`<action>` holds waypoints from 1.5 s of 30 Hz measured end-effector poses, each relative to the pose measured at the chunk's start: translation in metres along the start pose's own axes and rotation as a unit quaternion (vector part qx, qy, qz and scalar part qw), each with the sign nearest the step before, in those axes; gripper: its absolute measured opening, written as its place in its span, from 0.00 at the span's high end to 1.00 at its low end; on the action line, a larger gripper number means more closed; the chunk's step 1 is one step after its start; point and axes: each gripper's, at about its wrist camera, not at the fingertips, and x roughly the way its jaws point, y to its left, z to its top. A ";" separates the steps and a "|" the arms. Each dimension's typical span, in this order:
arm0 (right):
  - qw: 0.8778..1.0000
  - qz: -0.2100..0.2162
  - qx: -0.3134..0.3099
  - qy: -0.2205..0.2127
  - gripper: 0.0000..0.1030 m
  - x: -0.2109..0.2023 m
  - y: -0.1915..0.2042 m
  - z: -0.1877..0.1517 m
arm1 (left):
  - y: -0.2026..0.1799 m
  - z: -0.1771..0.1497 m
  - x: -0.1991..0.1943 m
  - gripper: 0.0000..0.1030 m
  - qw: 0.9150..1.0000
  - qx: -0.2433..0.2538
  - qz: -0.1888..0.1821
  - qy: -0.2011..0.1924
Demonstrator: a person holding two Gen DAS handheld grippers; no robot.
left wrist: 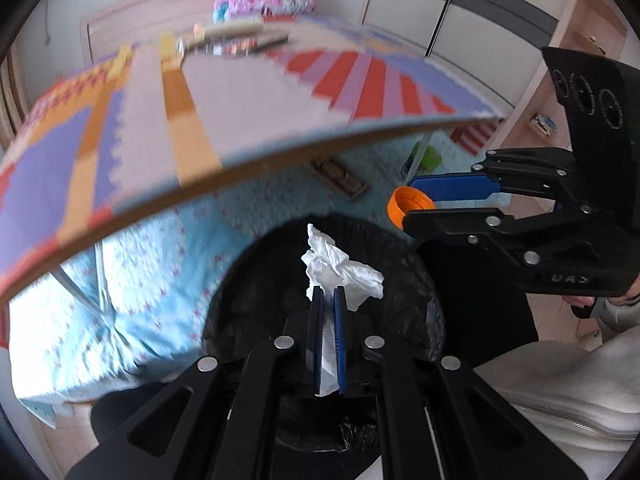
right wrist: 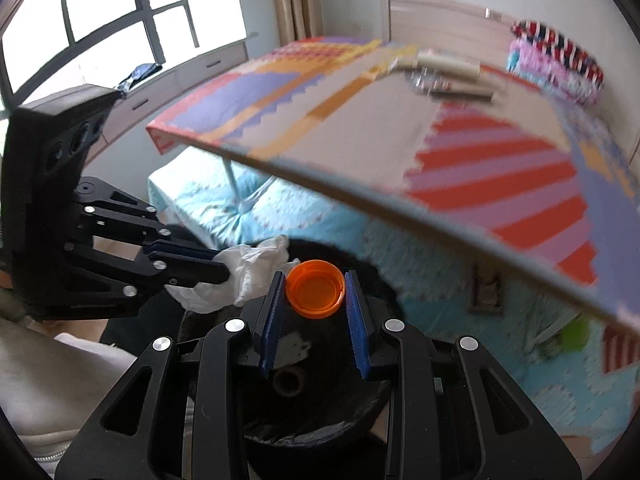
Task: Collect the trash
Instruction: 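Carry the cap and tissue over the bin and open both tools to drop them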
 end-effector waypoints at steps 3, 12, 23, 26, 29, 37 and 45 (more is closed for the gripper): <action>1.000 0.009 0.010 0.020 0.71 0.015 -0.002 -0.008 | 0.004 -0.007 0.017 0.95 1.000 -0.007 -0.002 0.022; 0.997 0.012 0.021 0.074 0.71 0.057 -0.006 -0.027 | 0.019 -0.030 0.063 0.95 0.997 -0.032 0.002 0.076; 0.994 0.014 0.033 0.101 0.71 0.078 -0.011 -0.033 | 0.018 -0.015 0.096 0.95 0.995 -0.033 0.005 0.099; 0.994 0.015 0.037 0.105 0.71 0.081 -0.014 -0.035 | 0.019 -0.012 0.099 0.95 0.994 -0.037 0.004 0.103; 0.993 0.017 0.037 0.107 0.71 0.083 -0.016 -0.035 | 0.016 -0.010 0.102 0.94 0.994 -0.031 0.005 0.107; 0.994 0.017 0.038 0.105 0.71 0.084 -0.017 -0.035 | 0.014 -0.011 0.106 0.93 0.994 -0.030 0.006 0.106; 0.994 0.023 0.026 0.104 0.71 0.083 -0.009 -0.033 | 0.017 -0.010 0.089 0.93 0.995 -0.037 0.008 0.088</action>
